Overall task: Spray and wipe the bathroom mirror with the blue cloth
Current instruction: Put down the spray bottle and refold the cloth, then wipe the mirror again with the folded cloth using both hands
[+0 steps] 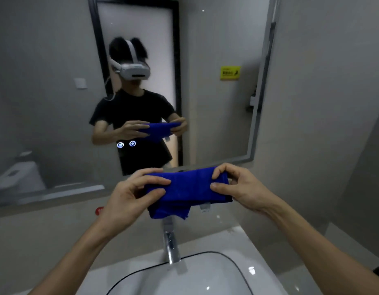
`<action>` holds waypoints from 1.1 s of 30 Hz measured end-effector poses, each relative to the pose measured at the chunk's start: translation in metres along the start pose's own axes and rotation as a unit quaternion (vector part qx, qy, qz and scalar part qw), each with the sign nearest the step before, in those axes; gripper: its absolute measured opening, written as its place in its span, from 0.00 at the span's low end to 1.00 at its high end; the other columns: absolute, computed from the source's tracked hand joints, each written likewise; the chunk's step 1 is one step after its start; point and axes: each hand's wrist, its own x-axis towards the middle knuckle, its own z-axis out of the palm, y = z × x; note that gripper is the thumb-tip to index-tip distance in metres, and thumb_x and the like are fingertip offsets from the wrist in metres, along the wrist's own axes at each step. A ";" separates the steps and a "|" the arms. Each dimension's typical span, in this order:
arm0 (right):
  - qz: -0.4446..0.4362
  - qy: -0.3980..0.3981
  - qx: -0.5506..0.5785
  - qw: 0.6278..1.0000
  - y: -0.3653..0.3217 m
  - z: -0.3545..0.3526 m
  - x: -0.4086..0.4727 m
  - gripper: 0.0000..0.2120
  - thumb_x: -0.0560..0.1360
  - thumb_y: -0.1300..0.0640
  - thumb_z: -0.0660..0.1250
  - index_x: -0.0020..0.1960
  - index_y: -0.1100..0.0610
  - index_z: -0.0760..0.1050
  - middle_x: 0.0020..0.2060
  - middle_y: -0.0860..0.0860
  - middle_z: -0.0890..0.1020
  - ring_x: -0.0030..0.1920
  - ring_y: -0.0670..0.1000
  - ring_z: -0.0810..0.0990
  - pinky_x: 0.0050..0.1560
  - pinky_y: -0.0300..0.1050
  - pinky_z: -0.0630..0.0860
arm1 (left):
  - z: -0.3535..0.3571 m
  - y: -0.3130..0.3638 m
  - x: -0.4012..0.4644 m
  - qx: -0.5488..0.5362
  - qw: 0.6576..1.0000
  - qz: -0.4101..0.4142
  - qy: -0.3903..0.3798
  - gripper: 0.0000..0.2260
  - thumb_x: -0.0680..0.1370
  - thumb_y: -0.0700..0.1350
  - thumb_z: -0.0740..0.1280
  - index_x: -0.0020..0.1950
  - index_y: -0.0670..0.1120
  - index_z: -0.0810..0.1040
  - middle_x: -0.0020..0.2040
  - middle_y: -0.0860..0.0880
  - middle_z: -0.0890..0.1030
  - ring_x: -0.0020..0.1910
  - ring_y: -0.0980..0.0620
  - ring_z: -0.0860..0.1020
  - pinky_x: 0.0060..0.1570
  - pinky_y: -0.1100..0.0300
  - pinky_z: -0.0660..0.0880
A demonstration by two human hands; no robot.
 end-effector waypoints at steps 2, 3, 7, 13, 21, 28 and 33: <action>-0.022 -0.011 -0.012 1.000 -0.005 -0.037 0.012 0.07 0.74 0.68 0.72 0.46 0.58 0.77 0.47 0.52 0.79 0.43 0.47 0.82 0.41 0.39 0.78 | 0.025 0.013 0.020 0.014 1.000 0.005 0.013 0.10 0.73 0.43 0.71 0.50 0.55 0.86 0.63 0.57 0.78 0.60 0.50 0.79 0.52 0.55 0.80; -0.033 -0.016 -0.017 0.999 -0.008 -0.055 0.017 0.07 0.75 0.67 0.72 0.46 0.56 0.78 0.49 0.52 0.80 0.46 0.48 0.82 0.43 0.41 0.78 | 0.038 0.019 0.030 0.025 1.000 0.010 0.016 0.10 0.74 0.41 0.70 0.50 0.55 0.86 0.64 0.57 0.77 0.61 0.50 0.78 0.52 0.55 0.80; -0.098 -0.020 -0.062 0.993 -0.027 -0.118 0.034 0.13 0.77 0.68 0.69 0.46 0.50 0.82 0.49 0.47 0.82 0.53 0.46 0.81 0.49 0.39 0.77 | 0.088 0.046 0.070 0.091 0.994 0.051 0.043 0.16 0.77 0.34 0.68 0.46 0.55 0.86 0.66 0.59 0.75 0.65 0.57 0.74 0.52 0.60 0.79; -0.143 0.033 -0.124 0.981 -0.065 -0.185 0.064 0.14 0.78 0.66 0.68 0.46 0.47 0.84 0.52 0.49 0.82 0.54 0.44 0.80 0.50 0.33 0.76 | 0.130 0.086 0.136 0.152 0.983 0.087 0.052 0.16 0.75 0.30 0.68 0.47 0.51 0.86 0.65 0.56 0.75 0.65 0.58 0.73 0.51 0.70 0.75; -0.173 0.045 -0.099 0.979 -0.132 -0.239 0.110 0.07 0.75 0.59 0.74 0.52 0.49 0.83 0.55 0.44 0.80 0.53 0.46 0.82 0.46 0.36 0.81 | 0.135 0.133 0.232 0.229 0.954 0.177 0.076 0.15 0.73 0.36 0.72 0.51 0.56 0.85 0.66 0.60 0.74 0.67 0.58 0.72 0.62 0.57 0.74; -0.253 0.150 -0.203 0.934 -0.183 -0.259 0.171 0.11 0.75 0.57 0.75 0.53 0.44 0.80 0.60 0.50 0.77 0.59 0.49 0.78 0.55 0.42 0.80 | 0.127 0.171 0.307 0.344 0.888 0.267 0.147 0.15 0.74 0.36 0.71 0.53 0.55 0.83 0.66 0.58 0.72 0.63 0.63 0.71 0.62 0.64 0.72; -0.311 0.221 -0.259 0.888 -0.217 -0.263 0.202 0.12 0.77 0.58 0.71 0.59 0.49 0.78 0.58 0.47 0.72 0.55 0.45 0.72 0.41 0.26 0.70 | 0.122 0.192 0.354 0.419 0.831 0.319 0.178 0.14 0.75 0.33 0.69 0.56 0.47 0.82 0.67 0.52 0.70 0.62 0.60 0.67 0.54 0.84 0.60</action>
